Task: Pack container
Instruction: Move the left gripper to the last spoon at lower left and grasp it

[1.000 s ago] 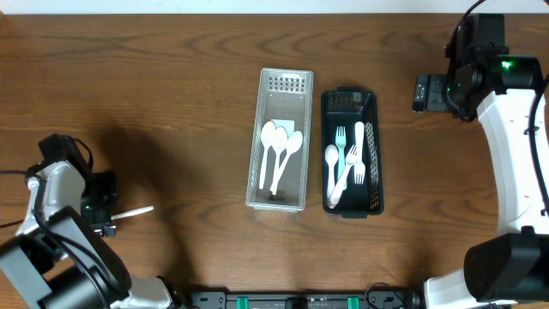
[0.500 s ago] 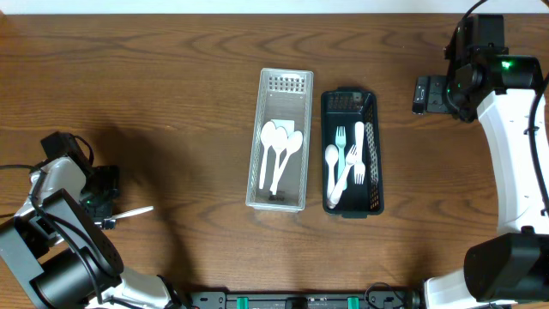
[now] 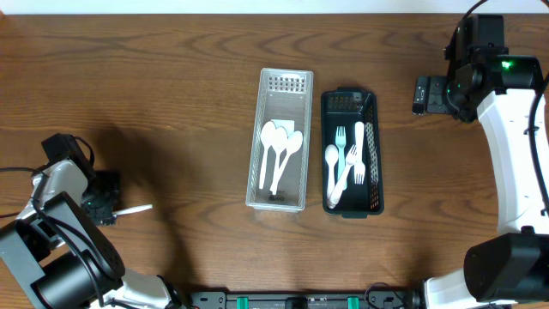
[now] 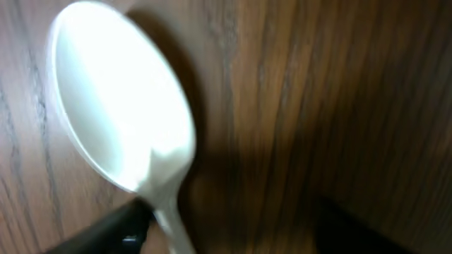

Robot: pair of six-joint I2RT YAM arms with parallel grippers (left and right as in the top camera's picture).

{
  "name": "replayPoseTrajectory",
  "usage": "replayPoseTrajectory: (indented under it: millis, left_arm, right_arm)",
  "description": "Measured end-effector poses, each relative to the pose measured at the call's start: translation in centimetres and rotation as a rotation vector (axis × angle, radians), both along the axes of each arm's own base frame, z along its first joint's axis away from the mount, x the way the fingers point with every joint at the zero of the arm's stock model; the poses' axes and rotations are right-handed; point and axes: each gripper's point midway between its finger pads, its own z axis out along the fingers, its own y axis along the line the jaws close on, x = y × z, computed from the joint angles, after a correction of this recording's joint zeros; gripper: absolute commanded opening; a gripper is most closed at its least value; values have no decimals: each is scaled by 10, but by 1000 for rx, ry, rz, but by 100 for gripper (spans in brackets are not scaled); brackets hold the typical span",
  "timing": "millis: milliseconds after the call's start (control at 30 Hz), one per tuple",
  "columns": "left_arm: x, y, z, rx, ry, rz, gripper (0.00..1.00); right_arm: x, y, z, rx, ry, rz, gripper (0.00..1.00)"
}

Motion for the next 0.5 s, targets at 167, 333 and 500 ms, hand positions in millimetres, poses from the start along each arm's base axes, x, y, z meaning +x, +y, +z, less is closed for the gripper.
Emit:
replayPoseTrajectory:
  millis: [167,333,500]
  left_arm:
    - [-1,-1,0,-5,2,-11,36]
    - [0,-2,0,-8,1,-16,21]
    - [-1,-2,0,-9,1,-18,15]
  right_arm:
    - [0,0,0,0,2,0,97]
    - [-1,0,0,0,4,0,97]
    - [-1,0,0,0,5,0,97]
